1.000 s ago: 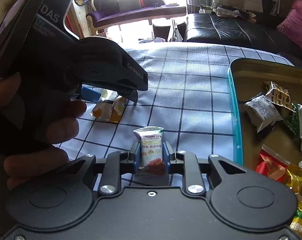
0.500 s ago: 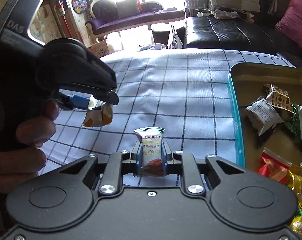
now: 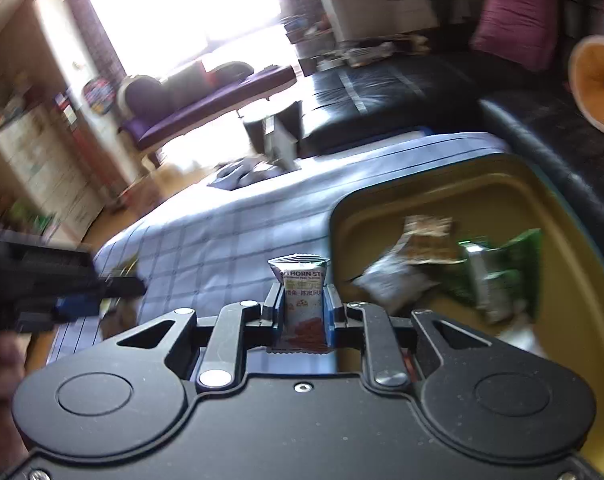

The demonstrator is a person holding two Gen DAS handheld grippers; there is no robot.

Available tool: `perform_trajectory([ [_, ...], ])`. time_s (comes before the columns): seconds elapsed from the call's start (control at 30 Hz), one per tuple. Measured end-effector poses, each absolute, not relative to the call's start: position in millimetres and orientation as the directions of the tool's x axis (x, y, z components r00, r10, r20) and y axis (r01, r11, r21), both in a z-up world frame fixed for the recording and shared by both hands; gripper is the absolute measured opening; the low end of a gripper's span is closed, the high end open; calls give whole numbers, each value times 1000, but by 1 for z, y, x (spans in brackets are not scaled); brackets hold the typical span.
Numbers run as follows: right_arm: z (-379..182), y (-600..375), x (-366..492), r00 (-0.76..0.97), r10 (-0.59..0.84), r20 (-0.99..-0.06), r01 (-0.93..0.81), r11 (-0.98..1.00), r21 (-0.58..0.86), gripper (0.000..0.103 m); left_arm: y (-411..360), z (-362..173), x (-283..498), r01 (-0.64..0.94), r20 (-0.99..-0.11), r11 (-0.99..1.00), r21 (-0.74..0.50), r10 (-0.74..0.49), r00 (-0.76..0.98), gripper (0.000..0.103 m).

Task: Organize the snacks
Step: 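Carry silver bar with left tool while right carries white packet to tray, then open the left tool over the tray while the right tool releases the white packet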

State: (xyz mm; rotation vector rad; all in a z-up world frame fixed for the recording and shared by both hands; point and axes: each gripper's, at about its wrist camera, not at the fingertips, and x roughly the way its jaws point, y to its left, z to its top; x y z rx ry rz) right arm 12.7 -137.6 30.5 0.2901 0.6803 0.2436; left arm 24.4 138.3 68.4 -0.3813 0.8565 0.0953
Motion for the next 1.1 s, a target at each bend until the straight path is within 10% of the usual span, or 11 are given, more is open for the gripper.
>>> perform_trajectory([
  [0.6,46,-235,-4,847,110,-520,142,896,420,28,-14,57,-14,235,-793,926,-296,-375,480,34],
  [1.1,39,-244,-5,830,100,-549,161,899,407,29,-32,42,-11,216,-819,938,-270,-342,461,34],
])
